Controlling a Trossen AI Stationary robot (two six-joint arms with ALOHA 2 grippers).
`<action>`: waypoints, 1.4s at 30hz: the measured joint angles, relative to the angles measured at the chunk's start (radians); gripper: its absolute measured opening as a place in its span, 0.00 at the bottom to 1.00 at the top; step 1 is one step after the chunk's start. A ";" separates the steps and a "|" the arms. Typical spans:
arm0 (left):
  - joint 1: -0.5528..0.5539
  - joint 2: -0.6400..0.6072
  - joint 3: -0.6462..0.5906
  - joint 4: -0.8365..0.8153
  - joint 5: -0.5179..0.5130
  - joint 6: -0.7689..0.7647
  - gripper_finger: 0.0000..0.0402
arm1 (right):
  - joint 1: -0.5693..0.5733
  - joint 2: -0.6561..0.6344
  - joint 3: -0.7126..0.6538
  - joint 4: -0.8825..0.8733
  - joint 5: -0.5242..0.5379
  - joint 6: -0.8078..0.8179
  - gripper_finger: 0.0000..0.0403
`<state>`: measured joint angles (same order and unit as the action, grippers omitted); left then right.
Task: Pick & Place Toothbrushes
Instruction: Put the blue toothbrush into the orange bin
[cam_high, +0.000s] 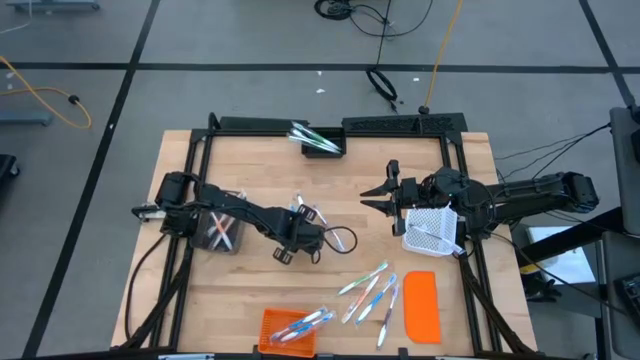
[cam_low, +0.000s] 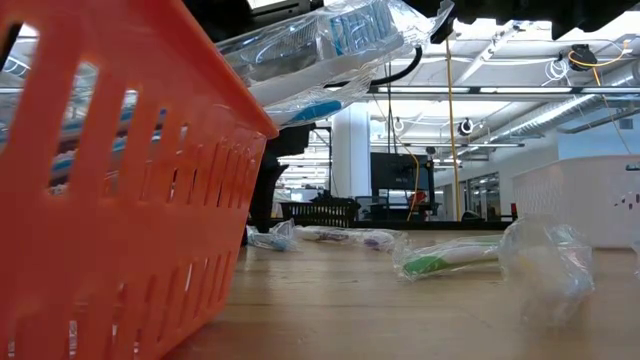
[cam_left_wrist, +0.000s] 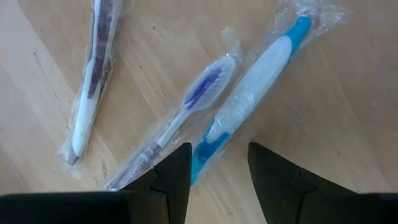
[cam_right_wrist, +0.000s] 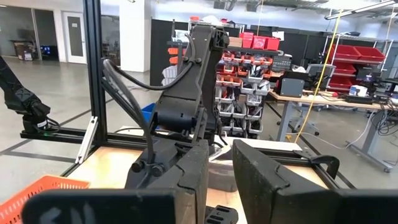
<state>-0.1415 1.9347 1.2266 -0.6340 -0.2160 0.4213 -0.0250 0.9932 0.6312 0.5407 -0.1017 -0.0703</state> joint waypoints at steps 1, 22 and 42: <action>0.002 0.000 0.000 0.006 0.013 0.004 0.39 | 0.000 0.000 0.000 0.000 0.000 -0.003 0.17; 0.067 0.011 0.002 0.034 0.179 -0.067 0.04 | 0.000 0.000 0.000 -0.008 0.000 -0.002 0.17; 0.054 -0.217 -0.003 -0.003 0.161 -0.210 0.02 | 0.000 0.000 0.000 -0.026 0.000 -0.002 0.17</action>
<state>-0.0879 1.7178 1.2240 -0.6373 -0.0554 0.2108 -0.0246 0.9932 0.6312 0.5150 -0.1014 -0.0723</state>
